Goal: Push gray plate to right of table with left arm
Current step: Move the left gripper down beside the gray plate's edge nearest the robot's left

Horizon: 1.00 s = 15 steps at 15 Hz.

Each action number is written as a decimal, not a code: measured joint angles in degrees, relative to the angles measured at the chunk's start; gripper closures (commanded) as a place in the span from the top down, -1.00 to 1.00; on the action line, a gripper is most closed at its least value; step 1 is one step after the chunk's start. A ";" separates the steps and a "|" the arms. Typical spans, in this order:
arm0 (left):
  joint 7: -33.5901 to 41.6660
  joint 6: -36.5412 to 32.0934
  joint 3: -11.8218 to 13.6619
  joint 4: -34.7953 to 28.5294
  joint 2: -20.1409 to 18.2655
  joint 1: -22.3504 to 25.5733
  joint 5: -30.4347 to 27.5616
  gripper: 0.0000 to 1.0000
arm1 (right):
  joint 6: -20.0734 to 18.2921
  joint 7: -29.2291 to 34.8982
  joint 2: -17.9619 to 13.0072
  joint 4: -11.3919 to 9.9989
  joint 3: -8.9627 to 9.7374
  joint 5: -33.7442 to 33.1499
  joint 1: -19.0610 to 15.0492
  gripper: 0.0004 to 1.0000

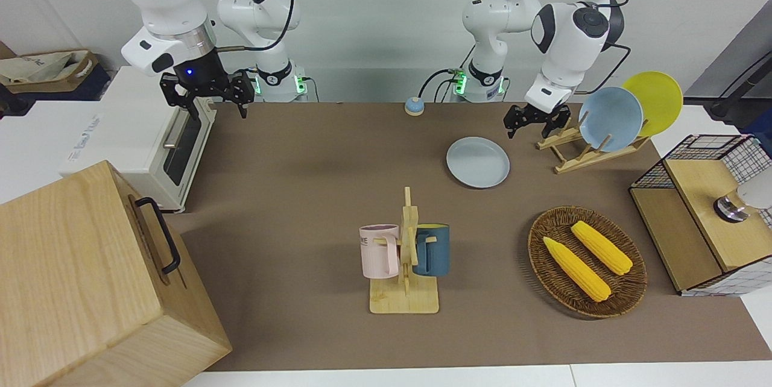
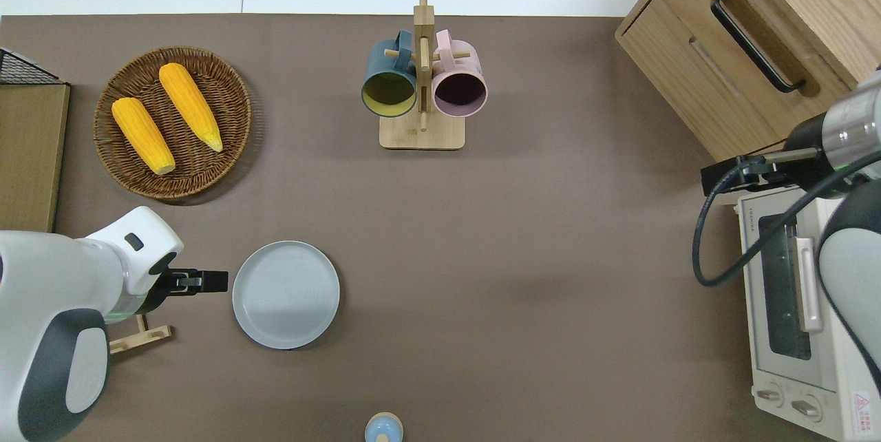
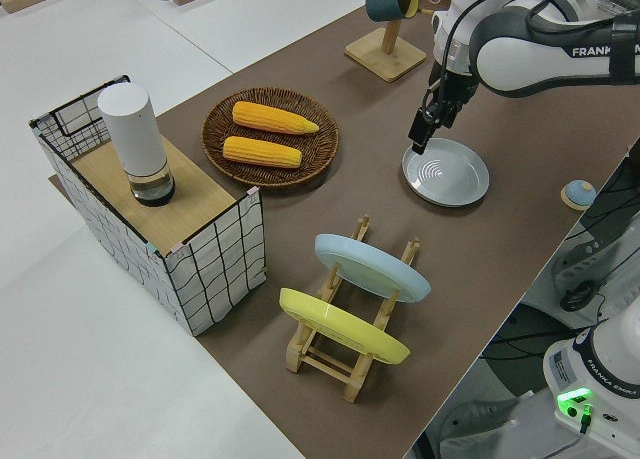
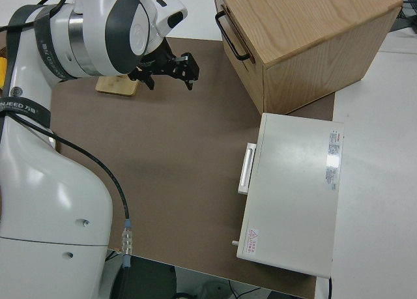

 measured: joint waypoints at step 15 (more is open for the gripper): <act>-1.67 21.84 -1.12 -14.63 4.21 -1.75 -0.29 0.99 | 0.00 0.00 0.00 0.00 0.00 0.00 0.00 0.97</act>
